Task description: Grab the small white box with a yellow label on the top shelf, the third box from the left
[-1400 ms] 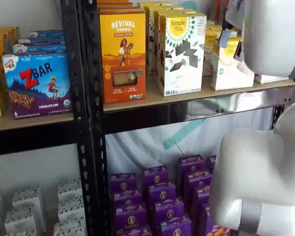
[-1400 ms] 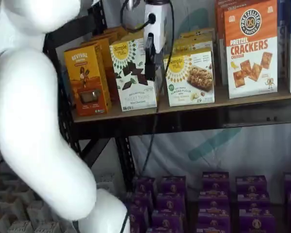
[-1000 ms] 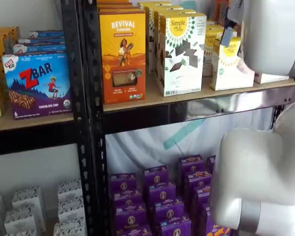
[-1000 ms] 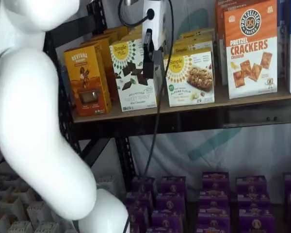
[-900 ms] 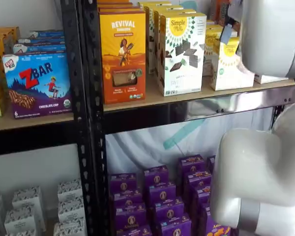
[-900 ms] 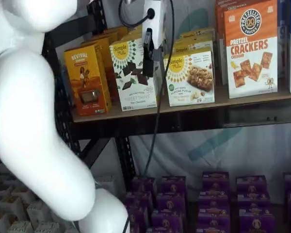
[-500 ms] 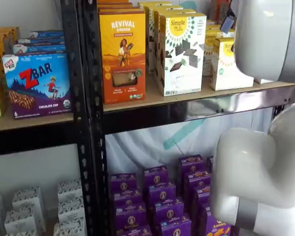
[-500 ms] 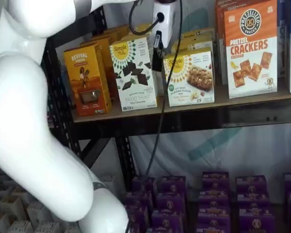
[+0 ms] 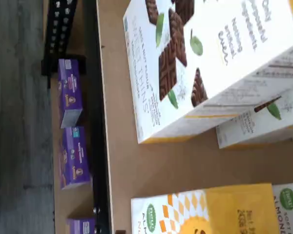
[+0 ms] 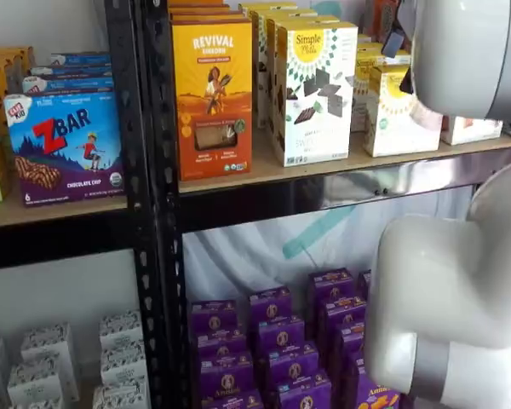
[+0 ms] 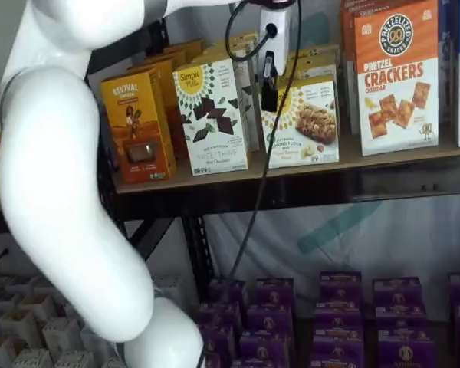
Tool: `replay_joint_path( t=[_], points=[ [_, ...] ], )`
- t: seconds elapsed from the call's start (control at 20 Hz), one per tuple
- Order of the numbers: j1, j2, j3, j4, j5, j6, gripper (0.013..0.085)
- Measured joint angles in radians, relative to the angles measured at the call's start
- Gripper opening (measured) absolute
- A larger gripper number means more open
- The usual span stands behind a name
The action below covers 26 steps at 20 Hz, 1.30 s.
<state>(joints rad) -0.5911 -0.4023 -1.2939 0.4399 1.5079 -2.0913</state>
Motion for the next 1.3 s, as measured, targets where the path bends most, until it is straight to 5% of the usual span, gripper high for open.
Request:
replay_joint_path(
  t=[0.5, 1.3],
  points=[
    [0.042, 0.097, -0.086, -0.061, 0.046, 0.033, 0.085],
    [0.129, 0.172, -0.199, -0.236, 0.177, 0.099, 0.085]
  ],
)
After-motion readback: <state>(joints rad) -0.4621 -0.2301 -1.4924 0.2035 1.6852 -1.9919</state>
